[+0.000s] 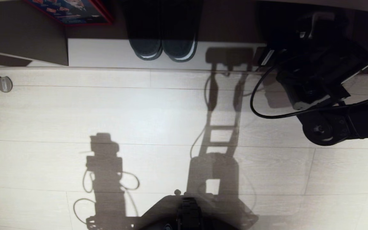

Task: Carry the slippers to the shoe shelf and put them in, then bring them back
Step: Pick up the slippers in the shoe cabinet

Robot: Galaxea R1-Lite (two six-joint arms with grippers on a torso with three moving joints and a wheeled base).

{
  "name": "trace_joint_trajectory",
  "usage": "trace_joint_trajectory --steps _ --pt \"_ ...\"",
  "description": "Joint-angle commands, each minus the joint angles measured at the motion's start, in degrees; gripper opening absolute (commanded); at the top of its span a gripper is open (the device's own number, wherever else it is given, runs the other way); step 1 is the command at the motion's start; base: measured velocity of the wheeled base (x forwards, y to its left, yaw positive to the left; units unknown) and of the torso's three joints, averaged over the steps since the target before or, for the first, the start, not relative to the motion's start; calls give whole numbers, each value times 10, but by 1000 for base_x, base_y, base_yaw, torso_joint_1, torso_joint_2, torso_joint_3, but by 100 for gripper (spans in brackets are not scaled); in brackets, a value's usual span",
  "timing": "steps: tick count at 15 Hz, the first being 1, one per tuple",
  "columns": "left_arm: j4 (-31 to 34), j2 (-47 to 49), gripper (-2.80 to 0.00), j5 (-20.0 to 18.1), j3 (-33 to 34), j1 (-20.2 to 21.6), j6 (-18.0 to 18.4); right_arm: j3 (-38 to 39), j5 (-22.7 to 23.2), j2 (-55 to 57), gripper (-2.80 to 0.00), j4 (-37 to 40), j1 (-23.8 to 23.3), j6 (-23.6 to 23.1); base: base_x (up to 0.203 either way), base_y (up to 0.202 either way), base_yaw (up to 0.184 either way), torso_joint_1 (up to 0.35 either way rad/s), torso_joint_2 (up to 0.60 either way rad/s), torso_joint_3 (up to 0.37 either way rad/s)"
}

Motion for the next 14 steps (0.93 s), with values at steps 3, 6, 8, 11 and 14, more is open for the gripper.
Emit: trace_joint_trajectory --steps 3,6,8,11,14 --pt "0 0 -280 0 0 0 0 58 4 -50 -280 -6 9 1 0 0 0 0 0 0" --pt "0 0 -280 0 0 0 0 151 9 -73 -280 -22 20 11 0 0 0 0 0 0" --pt "0 0 -280 0 0 0 0 201 17 -90 -280 -49 30 15 0 0 0 0 0 0" --pt "0 0 -280 0 0 0 1 265 34 -131 -280 -66 42 12 0 0 0 0 0 0" --pt "0 0 -280 0 0 0 1 340 47 -197 -280 -67 47 9 0 0 0 0 0 0"
